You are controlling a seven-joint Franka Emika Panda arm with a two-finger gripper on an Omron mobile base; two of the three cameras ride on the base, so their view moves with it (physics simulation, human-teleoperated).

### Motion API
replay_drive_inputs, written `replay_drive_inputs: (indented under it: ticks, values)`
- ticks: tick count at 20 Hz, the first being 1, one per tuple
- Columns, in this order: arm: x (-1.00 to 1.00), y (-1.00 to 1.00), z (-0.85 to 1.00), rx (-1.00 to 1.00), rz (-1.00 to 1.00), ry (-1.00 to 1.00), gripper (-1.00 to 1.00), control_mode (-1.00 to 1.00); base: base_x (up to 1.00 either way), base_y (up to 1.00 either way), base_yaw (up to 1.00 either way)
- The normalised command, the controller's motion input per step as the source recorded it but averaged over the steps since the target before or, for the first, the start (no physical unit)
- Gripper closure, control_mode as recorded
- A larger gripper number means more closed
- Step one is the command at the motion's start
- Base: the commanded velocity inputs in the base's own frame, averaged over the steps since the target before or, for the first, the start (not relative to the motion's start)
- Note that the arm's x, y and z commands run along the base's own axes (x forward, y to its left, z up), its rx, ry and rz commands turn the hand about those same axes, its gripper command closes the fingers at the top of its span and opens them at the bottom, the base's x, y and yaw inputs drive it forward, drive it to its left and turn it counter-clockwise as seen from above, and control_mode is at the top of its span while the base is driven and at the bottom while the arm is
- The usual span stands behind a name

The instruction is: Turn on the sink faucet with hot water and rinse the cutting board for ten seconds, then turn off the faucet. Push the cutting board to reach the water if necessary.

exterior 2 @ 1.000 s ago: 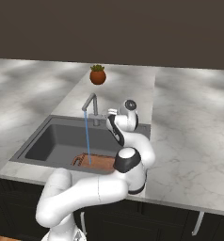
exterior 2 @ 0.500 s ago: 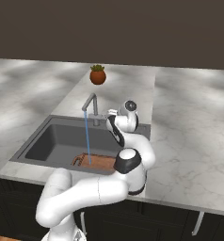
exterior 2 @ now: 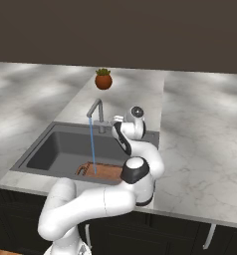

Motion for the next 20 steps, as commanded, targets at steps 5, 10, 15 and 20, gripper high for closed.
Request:
replay_drive_inputs:
  ticks: [5,10,15,20]
  values:
    - [0.0,0.07,0.0,0.0,0.0,0.0,-1.0,-1.0,0.0,0.0,0.0]
    - [0.0,0.02,-0.04,0.0,0.0,0.0,-1.0,-1.0,0.0,0.0,0.0]
    - [0.0,0.06,-0.08,0.0,0.0,0.0,-1.0,-1.0,0.0,0.0,0.0]
    - [0.0,0.08,-0.06,0.0,0.0,0.0,-1.0,-1.0,0.0,0.0,0.0]
